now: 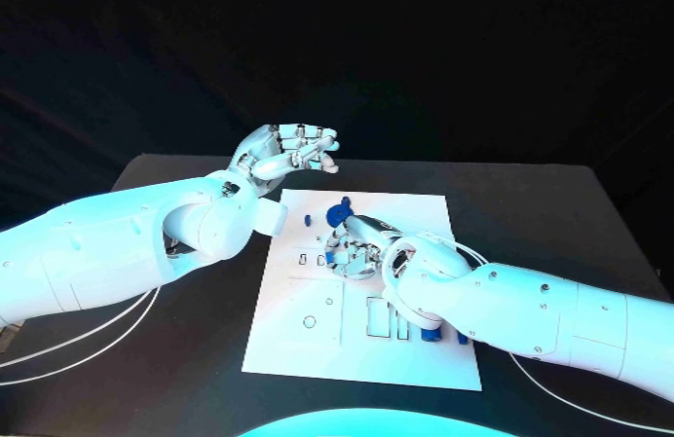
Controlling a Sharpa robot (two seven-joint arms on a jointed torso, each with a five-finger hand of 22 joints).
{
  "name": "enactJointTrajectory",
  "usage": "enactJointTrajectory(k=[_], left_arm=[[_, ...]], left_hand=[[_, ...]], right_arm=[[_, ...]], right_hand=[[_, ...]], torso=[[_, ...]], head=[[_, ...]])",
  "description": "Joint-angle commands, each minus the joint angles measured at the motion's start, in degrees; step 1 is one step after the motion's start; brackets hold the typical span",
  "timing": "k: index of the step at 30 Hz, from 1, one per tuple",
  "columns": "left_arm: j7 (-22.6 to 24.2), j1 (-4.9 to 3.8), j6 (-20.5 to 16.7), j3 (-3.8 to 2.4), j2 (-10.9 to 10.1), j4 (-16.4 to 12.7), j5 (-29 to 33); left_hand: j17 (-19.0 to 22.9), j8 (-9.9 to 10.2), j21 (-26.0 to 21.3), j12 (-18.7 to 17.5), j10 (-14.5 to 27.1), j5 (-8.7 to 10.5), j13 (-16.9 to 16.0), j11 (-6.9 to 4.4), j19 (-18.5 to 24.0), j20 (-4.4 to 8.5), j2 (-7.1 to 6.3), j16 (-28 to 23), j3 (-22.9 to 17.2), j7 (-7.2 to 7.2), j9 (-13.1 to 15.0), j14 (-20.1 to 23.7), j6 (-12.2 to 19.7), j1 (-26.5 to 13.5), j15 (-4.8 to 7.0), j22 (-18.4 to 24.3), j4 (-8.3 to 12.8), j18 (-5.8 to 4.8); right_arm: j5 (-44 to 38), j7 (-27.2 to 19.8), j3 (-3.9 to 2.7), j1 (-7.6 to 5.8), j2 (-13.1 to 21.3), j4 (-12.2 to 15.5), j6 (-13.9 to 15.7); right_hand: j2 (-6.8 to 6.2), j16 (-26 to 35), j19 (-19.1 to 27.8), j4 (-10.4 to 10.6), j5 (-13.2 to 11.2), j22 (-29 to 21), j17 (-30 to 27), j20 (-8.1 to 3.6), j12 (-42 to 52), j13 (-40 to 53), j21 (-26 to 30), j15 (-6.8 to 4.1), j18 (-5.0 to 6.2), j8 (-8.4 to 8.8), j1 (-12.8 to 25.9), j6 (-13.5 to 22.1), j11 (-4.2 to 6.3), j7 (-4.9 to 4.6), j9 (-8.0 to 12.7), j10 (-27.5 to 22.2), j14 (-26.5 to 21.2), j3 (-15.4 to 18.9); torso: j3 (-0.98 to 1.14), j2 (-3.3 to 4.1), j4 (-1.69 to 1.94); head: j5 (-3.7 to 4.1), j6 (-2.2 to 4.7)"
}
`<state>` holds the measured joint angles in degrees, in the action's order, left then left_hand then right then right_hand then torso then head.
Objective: Assemble the parts on the task board
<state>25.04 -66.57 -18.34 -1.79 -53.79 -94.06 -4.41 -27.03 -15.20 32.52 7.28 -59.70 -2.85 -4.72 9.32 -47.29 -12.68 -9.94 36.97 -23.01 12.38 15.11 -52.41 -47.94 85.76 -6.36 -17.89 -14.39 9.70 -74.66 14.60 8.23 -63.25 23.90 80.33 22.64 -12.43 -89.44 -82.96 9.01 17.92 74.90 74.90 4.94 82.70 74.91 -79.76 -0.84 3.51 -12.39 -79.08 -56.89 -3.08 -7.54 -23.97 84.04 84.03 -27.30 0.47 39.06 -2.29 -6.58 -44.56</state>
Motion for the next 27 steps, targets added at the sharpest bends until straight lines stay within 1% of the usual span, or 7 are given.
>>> enactJointTrajectory(k=[1,8,9,11,14,20,27], left_arm=[[0.5,-0.06,0.5,-0.03,0.1,0.0,0.2],[0.4,-0.06,0.6,-0.03,0.1,0.0,0.2],[0.4,-0.06,0.6,-0.03,0.1,0.0,0.2],[0.4,-0.06,0.6,-0.03,0.1,0.0,0.2],[0.4,-0.06,0.6,-0.03,0.1,0.0,0.2],[0.4,-0.06,0.6,-0.03,0.1,0.0,0.2],[0.3,-0.06,0.7,-0.03,0.1,0.1,0.2]], left_hand=[[-0.1,-0.1,0.1,-0.3,-0.3,-0.08,-0.1,0.26,0.4,0.13,-0.08,0.3,-0.4,0.67,0.0,0.2,0.3,-0.6,-0.03,-0.1,0.0,0.52],[-0.1,-0.1,0.1,-0.3,-0.3,-0.08,-0.1,0.26,0.4,0.13,-0.08,0.3,-0.4,0.67,0.0,0.2,0.3,-0.6,-0.03,-0.1,0.0,0.52],[-0.1,-0.1,0.1,-0.3,-0.3,-0.08,-0.1,0.26,0.4,0.13,-0.08,0.3,-0.4,0.67,0.0,0.2,0.3,-0.6,-0.03,-0.1,0.0,0.52],[-0.1,-0.1,0.1,-0.3,-0.3,-0.08,-0.1,0.26,0.4,0.13,-0.08,0.3,-0.4,0.67,0.0,0.2,0.3,-0.6,-0.03,-0.1,0.0,0.52],[-0.1,-0.1,0.1,-0.3,-0.3,-0.08,-0.1,0.26,0.4,0.13,-0.08,0.3,-0.4,0.67,0.0,0.2,0.3,-0.6,-0.03,-0.1,0.0,0.52],[-0.1,-0.1,0.1,-0.3,-0.3,-0.08,-0.1,0.26,0.4,0.13,-0.08,0.3,-0.4,0.67,0.0,0.2,0.3,-0.6,-0.03,-0.1,0.0,0.52],[-0.1,-0.1,0.1,-0.3,-0.3,-0.08,-0.1,0.26,0.4,0.13,-0.08,0.3,-0.4,0.67,0.0,0.2,0.3,-0.6,-0.03,-0.1,0.0,0.52]], right_arm=[[-0.9,0.0,0.16,0.23,0.0,-0.3,-0.9],[-1.2,0.0,0.18,0.27,-0.1,-0.3,-1.2],[-1.4,0.0,0.19,0.28,-0.1,-0.3,-1.1],[-1.5,0.1,0.21,0.29,-0.1,-0.3,-1.1],[-1.7,0.3,0.23,0.3,-0.1,-0.3,-0.9],[-2.2,0.6,0.25,0.31,-0.1,-0.2,-0.1],[-2.6,1.0,0.26,0.34,0.0,-0.1,0.6]], right_hand=[[0.11,0.1,0.5,-0.2,-0.3,5.2,13.0,0.1,-0.3,6.7,0.3,-0.24,-0.5,0.26,0.7,0.6,0.21,-0.16,0.1,0.1,5.5,-0.4],[-0.51,0.1,0.6,-0.3,-0.8,5.1,12.9,0.31,-0.5,6.5,0.4,0.05,-0.48,0.75,1.5,1.6,-0.14,-0.56,0.3,0.0,5.5,-0.3],[-0.65,0.1,0.6,-0.3,-0.8,5.1,12.9,0.36,-0.5,6.5,0.4,0.1,-0.48,0.85,1.7,1.8,-0.2,-0.63,0.3,0.0,5.5,-0.2],[-0.8,0.1,0.6,-0.3,-0.7,5.1,12.9,0.41,-0.6,6.4,0.5,0.16,-0.47,0.96,1.9,2.0,-0.27,-0.71,0.4,-0.1,5.5,-0.1],[-1.04,0.1,0.7,-0.3,-0.7,5.0,12.9,0.49,-0.8,6.2,0.6,0.26,-0.43,1.15,2.2,2.3,-0.38,-0.83,0.4,-0.3,5.5,0.0],[-1.38,0.1,0.7,-0.2,-0.8,5.0,12.8,0.61,-0.9,6.1,0.7,0.39,-0.42,1.35,2.6,2.7,-0.53,-0.97,0.5,-0.4,5.4,0.3],[-1.54,0.2,0.7,0.0,-2.6,5.0,12.7,0.81,-0.9,6.1,0.9,0.51,-0.39,1.36,3.4,2.7,-0.62,-1.0,0.5,-0.4,5.4,0.9]], torso=[[0.01,0.0,0.0],[0.03,-0.07,0.0],[0.01,-0.04,-0.01],[0.01,-0.04,-0.02],[0.03,-0.01,0.0],[0.0,0.0,0.05],[0.01,0.0,0.02]], head=[[0.13,-0.05],[0.23,0.04],[0.46,0.21],[0.5,0.21],[0.5,0.22],[0.52,0.25],[0.55,0.32]])
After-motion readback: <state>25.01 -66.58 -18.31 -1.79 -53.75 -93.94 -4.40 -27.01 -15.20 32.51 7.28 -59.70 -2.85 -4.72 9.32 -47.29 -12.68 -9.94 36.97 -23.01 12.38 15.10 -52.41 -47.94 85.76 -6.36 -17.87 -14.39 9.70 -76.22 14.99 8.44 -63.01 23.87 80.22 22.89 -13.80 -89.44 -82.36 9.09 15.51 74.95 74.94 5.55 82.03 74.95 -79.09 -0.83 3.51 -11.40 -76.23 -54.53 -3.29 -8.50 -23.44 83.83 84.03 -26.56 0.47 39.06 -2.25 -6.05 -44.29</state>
